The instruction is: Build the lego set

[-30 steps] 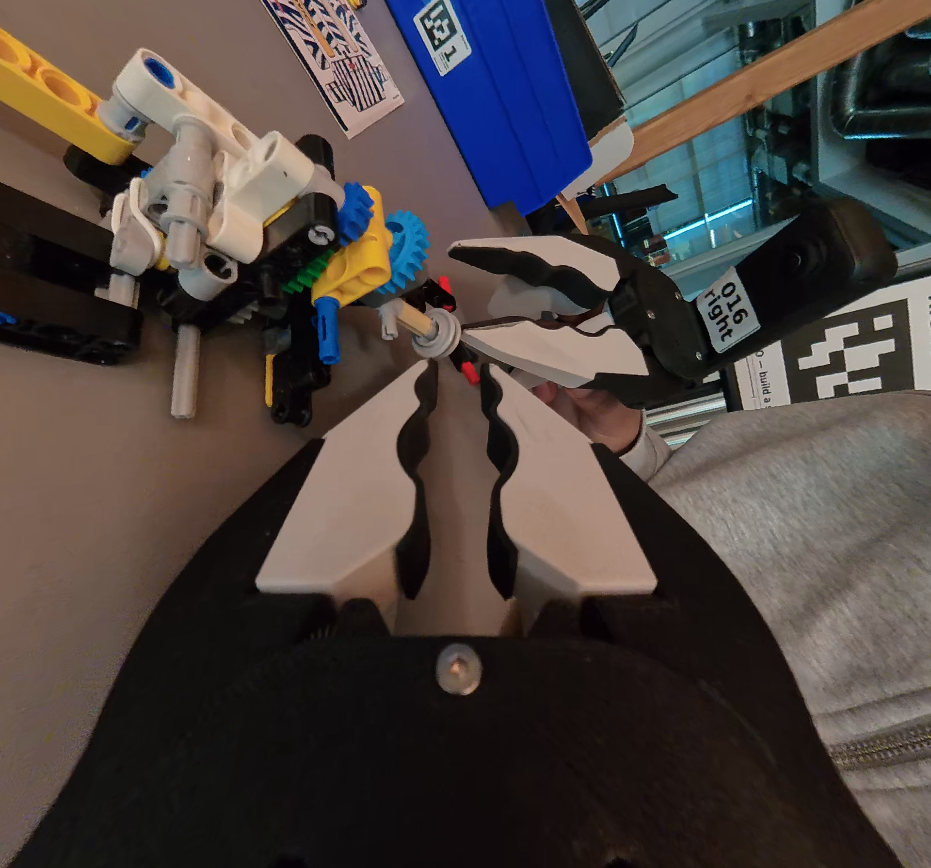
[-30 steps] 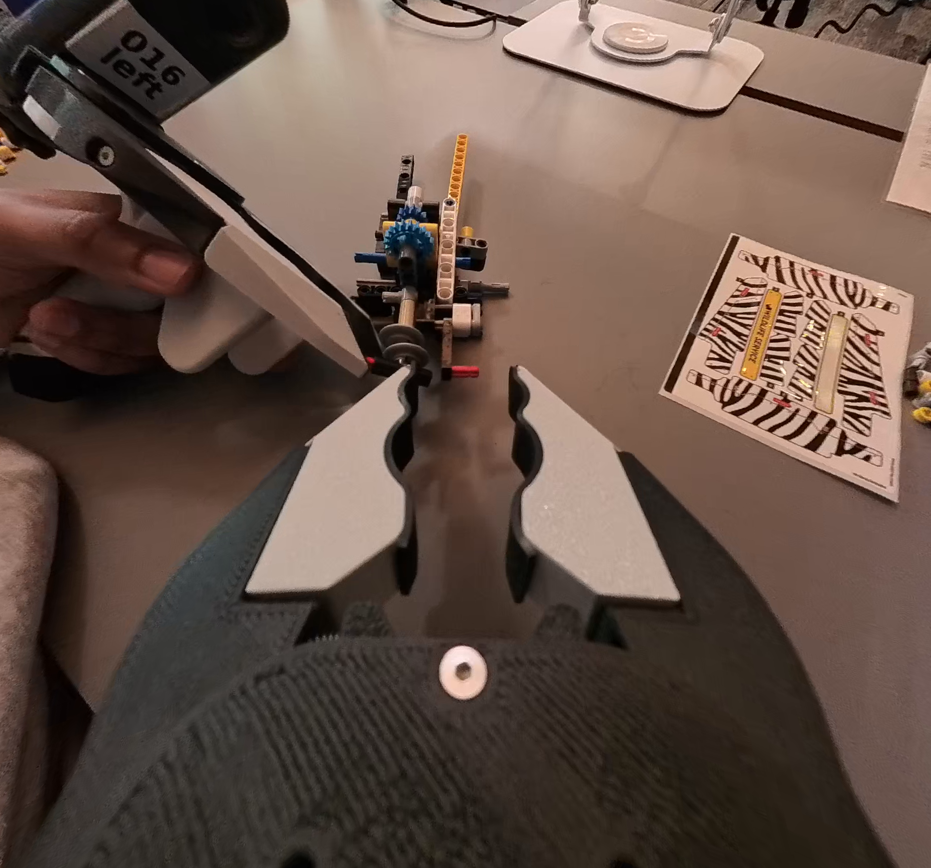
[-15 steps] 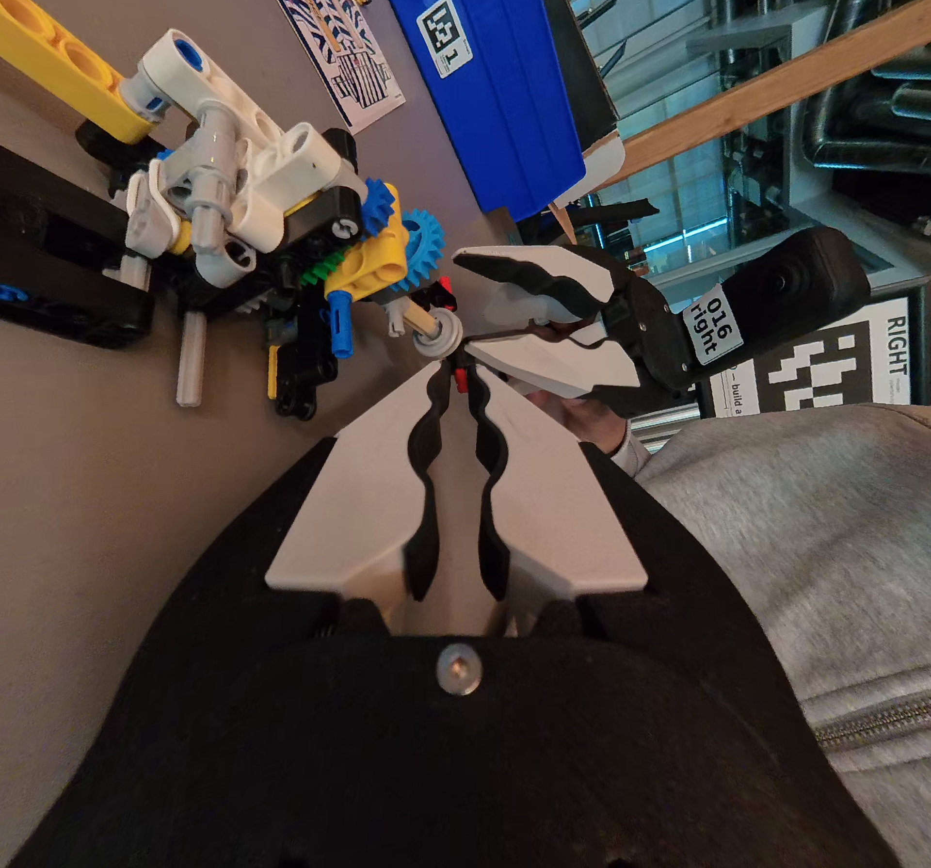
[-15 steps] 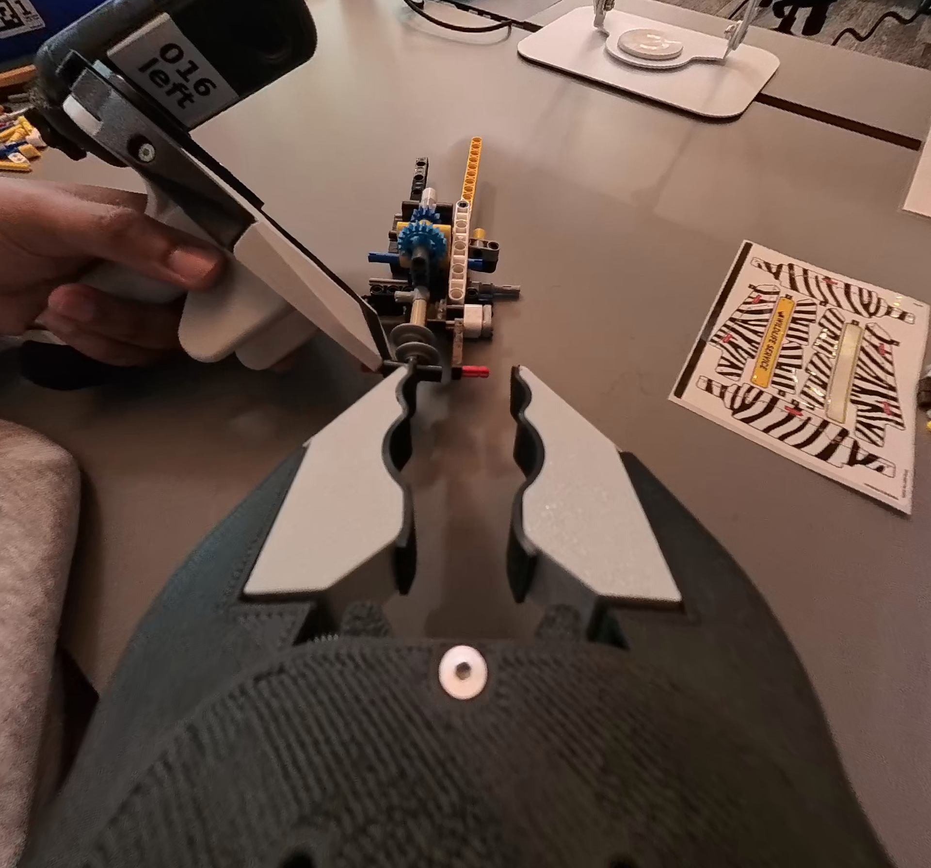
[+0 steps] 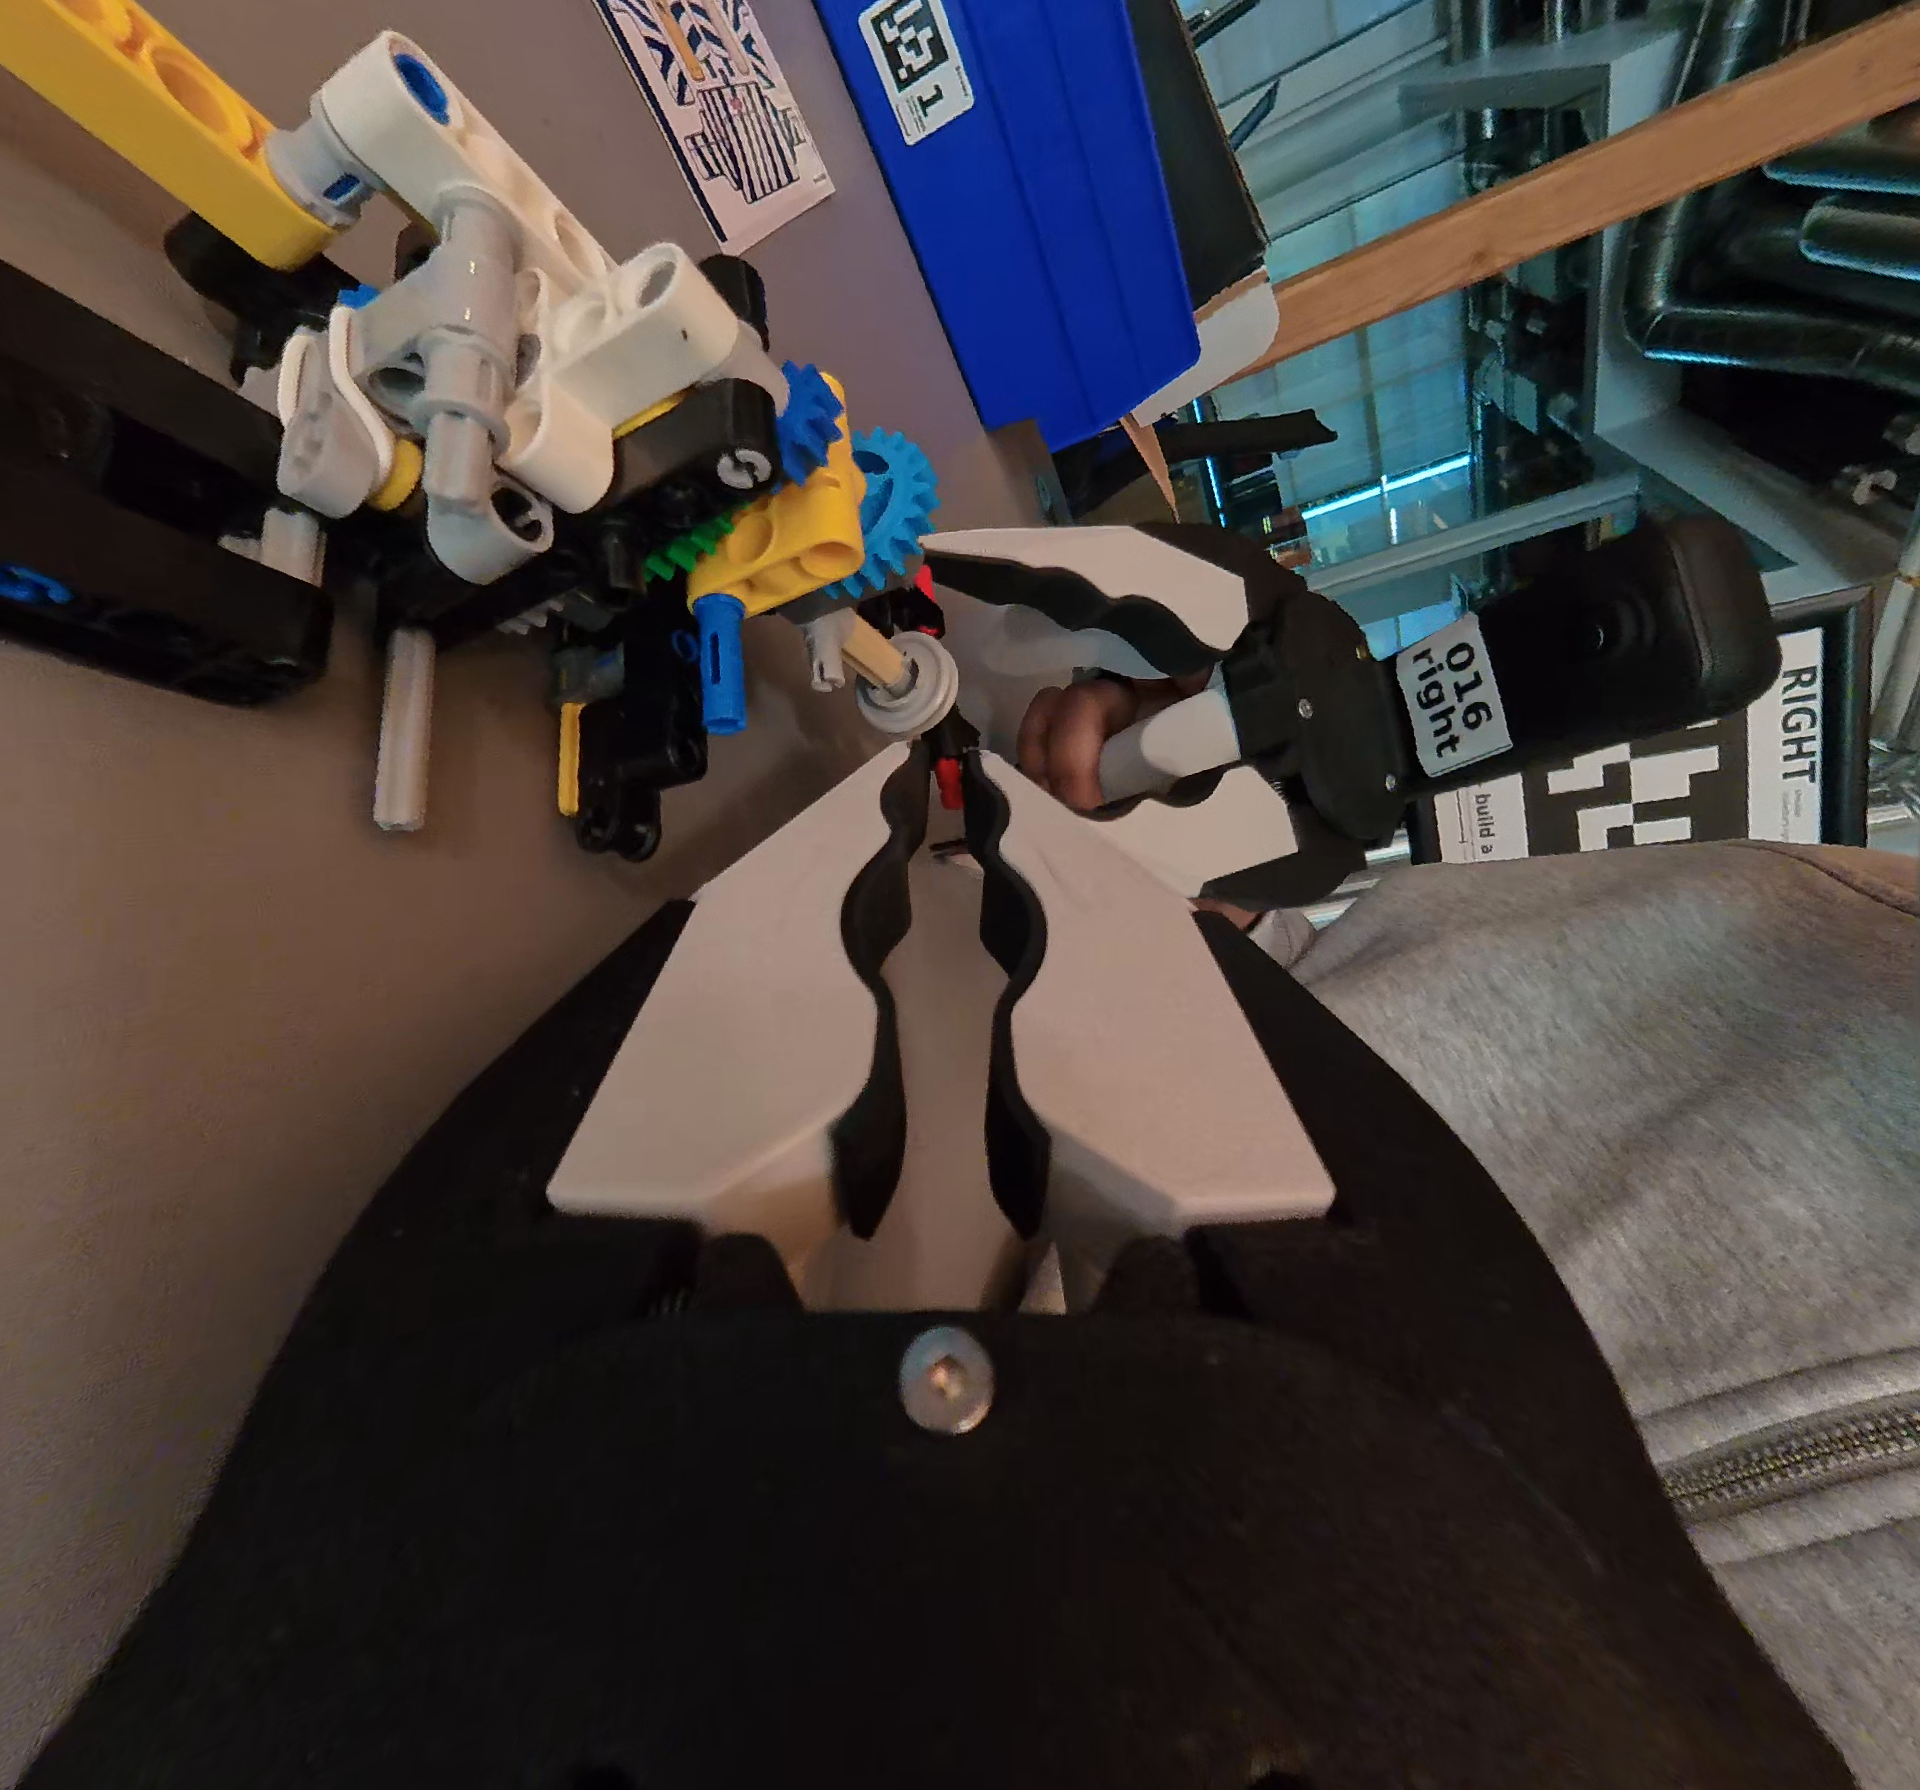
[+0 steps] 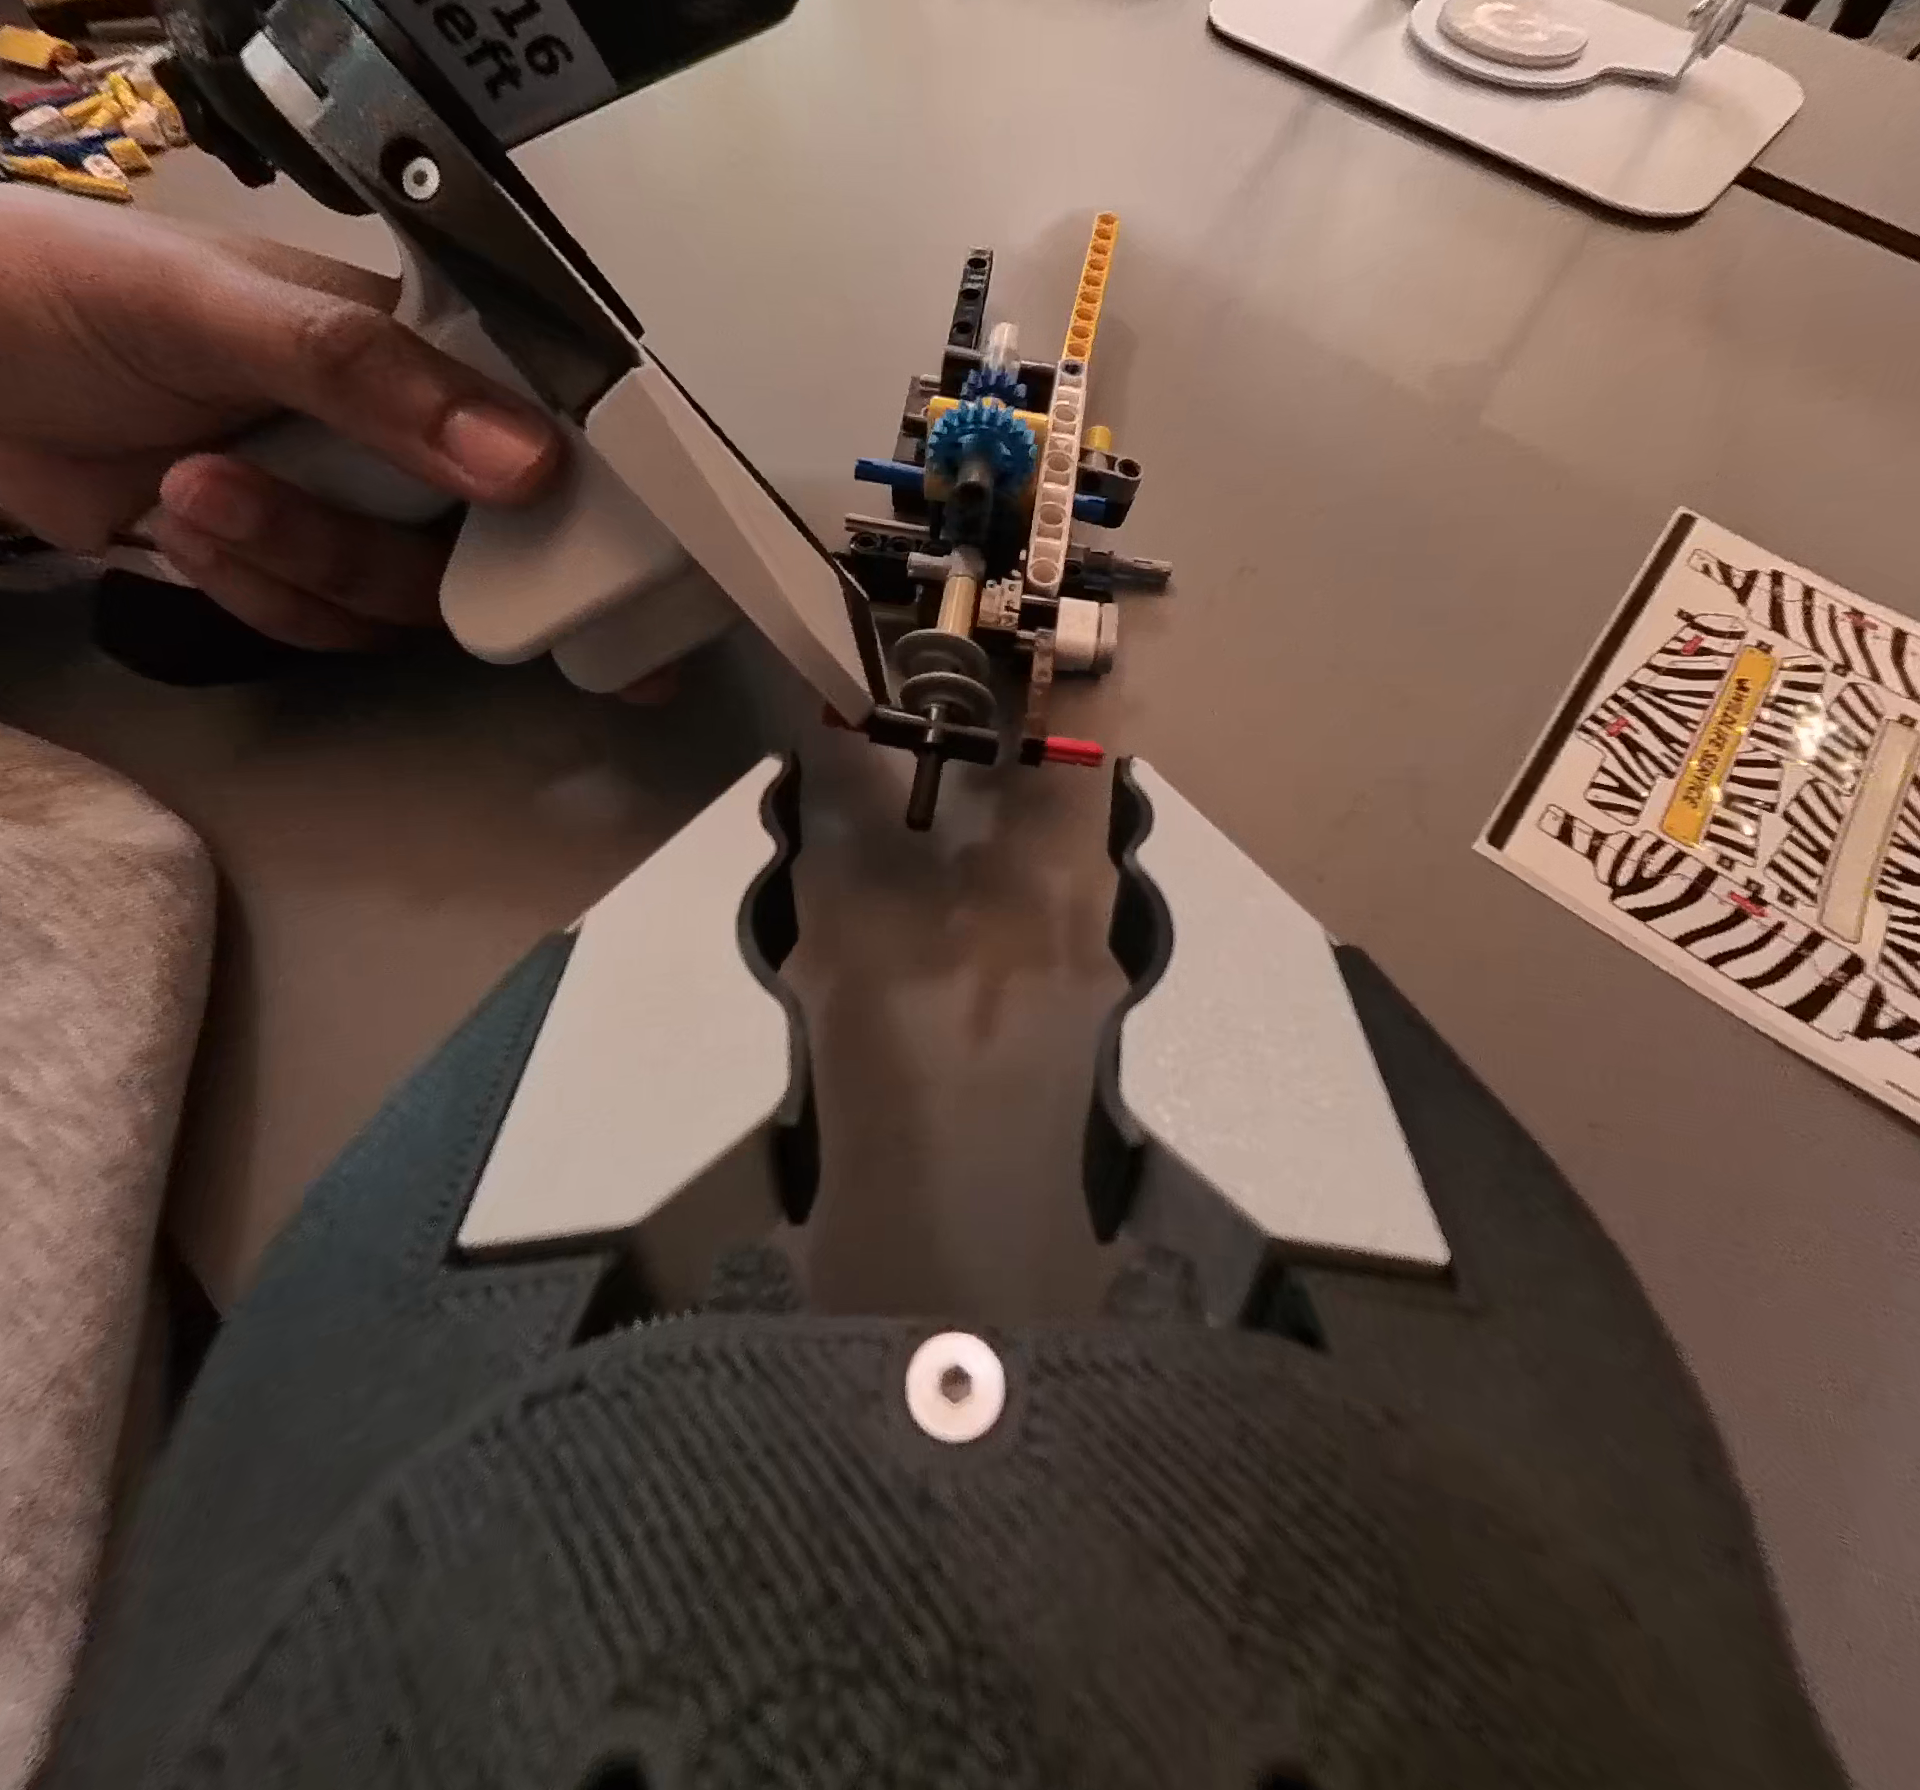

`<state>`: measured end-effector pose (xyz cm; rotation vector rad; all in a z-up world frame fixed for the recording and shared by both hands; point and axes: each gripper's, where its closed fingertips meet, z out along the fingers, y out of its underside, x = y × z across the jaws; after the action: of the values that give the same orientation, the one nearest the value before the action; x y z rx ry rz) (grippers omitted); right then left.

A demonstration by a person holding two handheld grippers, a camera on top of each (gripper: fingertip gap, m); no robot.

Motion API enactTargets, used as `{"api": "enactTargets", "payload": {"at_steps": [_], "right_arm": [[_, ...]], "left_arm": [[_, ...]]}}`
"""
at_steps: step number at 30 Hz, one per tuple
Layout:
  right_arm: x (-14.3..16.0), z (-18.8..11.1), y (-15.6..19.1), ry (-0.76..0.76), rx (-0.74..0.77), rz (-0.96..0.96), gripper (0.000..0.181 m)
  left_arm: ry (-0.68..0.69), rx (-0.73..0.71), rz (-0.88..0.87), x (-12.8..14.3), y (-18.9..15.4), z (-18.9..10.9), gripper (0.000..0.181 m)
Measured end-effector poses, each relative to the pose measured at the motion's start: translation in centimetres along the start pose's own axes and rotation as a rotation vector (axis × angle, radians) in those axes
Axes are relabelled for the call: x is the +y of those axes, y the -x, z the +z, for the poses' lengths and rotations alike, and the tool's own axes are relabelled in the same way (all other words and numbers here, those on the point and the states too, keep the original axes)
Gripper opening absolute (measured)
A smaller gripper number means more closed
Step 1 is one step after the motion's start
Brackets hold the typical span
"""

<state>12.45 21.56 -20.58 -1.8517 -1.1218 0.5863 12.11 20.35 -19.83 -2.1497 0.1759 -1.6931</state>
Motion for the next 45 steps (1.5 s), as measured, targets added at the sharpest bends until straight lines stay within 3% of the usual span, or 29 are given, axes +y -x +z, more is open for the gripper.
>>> {"api": "enactTargets", "payload": {"at_steps": [17, 45], "right_arm": [[-0.65, -0.33, -0.54, -0.045, 0.022, 0.015, 0.040], [-0.54, -0.11, -0.83, -0.034, -0.002, 0.051, 0.044]], "left_arm": [[-0.004, 0.002, -0.005, -0.10, 0.04, 0.06, 0.003], [0.002, -0.001, -0.010, 0.00, 0.05, 0.13, 0.004]]}}
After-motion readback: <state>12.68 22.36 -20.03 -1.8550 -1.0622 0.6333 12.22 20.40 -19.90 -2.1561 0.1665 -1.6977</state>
